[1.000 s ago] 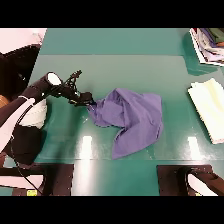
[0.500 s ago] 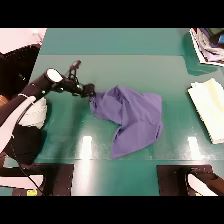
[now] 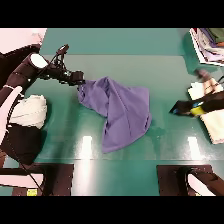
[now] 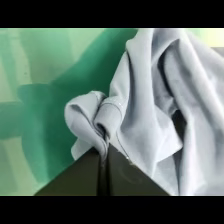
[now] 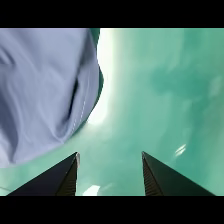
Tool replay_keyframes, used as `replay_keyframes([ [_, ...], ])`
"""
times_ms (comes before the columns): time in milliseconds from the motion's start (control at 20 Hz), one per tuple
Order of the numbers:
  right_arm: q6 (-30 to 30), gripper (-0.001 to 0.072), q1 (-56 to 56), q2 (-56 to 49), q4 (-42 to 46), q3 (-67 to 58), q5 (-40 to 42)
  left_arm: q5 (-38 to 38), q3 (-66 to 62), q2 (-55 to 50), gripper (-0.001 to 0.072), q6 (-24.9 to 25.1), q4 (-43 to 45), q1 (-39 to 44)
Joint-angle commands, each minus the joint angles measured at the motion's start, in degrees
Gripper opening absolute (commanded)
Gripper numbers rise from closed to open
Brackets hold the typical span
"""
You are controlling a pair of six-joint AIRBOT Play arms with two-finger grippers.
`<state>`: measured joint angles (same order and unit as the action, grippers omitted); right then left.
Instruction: Fold the shirts.
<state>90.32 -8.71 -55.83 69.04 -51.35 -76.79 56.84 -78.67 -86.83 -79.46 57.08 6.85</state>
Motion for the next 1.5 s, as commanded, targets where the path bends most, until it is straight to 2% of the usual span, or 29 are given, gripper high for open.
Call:
replay_keyframes([
  [0, -3.96, 0.0452, -0.04, -5.64, -14.32, 13.7, 13.4, 0.66, -0.55, -0.02, 0.0029, 0.04, 2.08, -0.28],
  [150, -9.9, 0.0451, -0.04, -12.68, -24.55, 14.19, 20.5, 0.68, -0.52, -0.02, 0.0029, 0.04, 2.99, -0.28],
  [300, -10.05, 0.0447, -0.72, -19.45, -25.0, 9.84, 21.14, 0.61, -0.55, -0.02, 0.0029, 0.04, 3.8, -0.28],
  [500, -11.13, 0.0405, -4.61, -25.66, -23.8, 3.21, 21.33, 0.57, -0.55, -0.02, 0.0029, 0.11, 4.48, -0.28],
  [550, -11.96, 0.0327, -5.57, -26.86, -23.61, 1.57, 21.31, 0.63, -0.55, -0.02, 0.0029, 0.5, 4.48, -0.28],
  [650, -11.93, 0.0016, -6.88, -27.98, -20.13, -1.4, 21.27, 0.72, -0.55, 0.02, 0.0028, 0.46, 4.68, -0.28],
  [800, -9.66, 0.0015, -6.19, -24.65, -12.94, -6.34, 19.32, -0.31, -0.61, 3.13, 0.0028, 0.26, 9.01, -0.31],
  [1000, -7.13, 0.0015, -0.28, -11.91, -1.84, -16.5, 16.41, -4.83, -1.81, 15.43, 0.0028, 0.02, 15.08, -0.31],
  [1250, -7.23, 0.0015, 6.97, 1.97, -1.44, -31.71, 13.18, -4.22, -9.77, 31.26, 0.0029, 0.02, 16.52, -0.28],
  [1450, -7.23, 0.0015, 9.77, 9.27, -1.42, -38.51, 11.04, -1.73, -16.35, 40.26, 0.0029, 0.0, 15.8, -0.28],
])
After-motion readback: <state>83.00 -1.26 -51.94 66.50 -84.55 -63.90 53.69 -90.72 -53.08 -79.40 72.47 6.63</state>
